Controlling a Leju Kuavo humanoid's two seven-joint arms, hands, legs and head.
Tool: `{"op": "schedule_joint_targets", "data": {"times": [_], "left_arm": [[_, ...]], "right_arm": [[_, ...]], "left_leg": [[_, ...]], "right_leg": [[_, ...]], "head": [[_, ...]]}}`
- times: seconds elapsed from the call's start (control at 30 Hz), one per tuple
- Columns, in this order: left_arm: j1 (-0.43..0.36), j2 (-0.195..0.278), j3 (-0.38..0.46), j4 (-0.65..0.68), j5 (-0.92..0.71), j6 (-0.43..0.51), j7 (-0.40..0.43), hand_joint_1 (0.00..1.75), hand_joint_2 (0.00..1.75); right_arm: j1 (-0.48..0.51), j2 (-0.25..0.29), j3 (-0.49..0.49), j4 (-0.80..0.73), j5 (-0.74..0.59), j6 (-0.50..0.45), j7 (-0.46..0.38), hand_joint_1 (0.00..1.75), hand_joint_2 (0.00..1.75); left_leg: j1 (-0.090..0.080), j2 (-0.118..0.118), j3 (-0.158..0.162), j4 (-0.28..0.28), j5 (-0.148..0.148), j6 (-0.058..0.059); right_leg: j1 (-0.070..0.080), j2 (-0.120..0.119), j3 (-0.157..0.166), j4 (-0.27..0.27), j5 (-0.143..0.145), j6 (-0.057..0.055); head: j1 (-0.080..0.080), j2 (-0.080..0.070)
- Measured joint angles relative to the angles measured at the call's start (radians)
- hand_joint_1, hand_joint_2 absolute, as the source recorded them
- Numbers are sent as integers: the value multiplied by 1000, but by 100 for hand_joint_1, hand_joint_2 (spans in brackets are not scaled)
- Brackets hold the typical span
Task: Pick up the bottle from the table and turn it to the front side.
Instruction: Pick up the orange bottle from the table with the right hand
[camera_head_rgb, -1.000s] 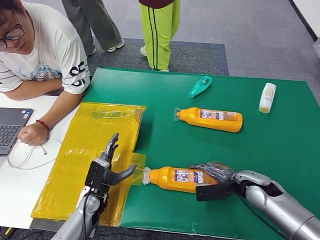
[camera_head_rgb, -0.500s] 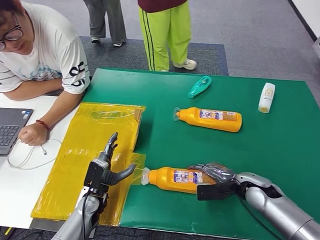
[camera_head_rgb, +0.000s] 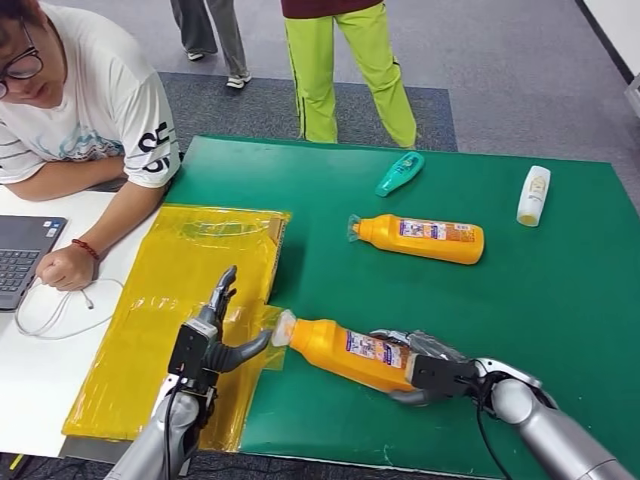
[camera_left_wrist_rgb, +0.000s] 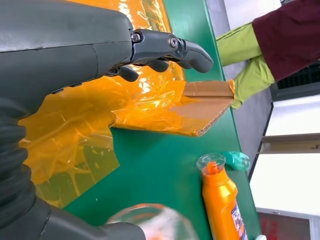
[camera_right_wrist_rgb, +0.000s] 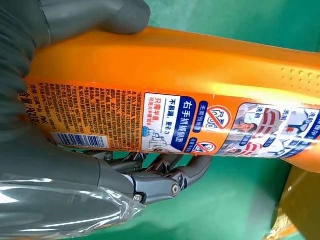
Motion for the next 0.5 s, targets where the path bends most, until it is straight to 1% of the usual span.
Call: {"op": "schedule_joint_targets", "data": {"times": [0.1,0.23,0.37,0.5], "left_arm": [[4,-1,0,0,0,-1,-2,0,175],[13,-2,0,-2,0,-2,-4,0,175],[28,-2,0,-13,0,-5,-5,0,175],[48,-2,2,-30,0,-7,-5,0,175]], "right_arm": [[21,15,-39,9,-36,21,-16,175,175],[62,43,-89,18,-110,75,-50,175,175],[112,81,-149,24,-202,143,-84,175,175],[144,126,-218,25,-292,197,-96,175,175]], "left_leg": [[0,0,0,0,0,0],[0,0,0,0,0,0],[0,0,-3,0,0,0],[0,0,-5,0,0,0]], "right_leg": [[0,0,0,0,0,0],[0,0,0,0,0,0],[0,0,-2,0,0,0],[0,0,-5,0,0,0]], "head": [[0,0],[0,0],[0,0],[0,0]]}}
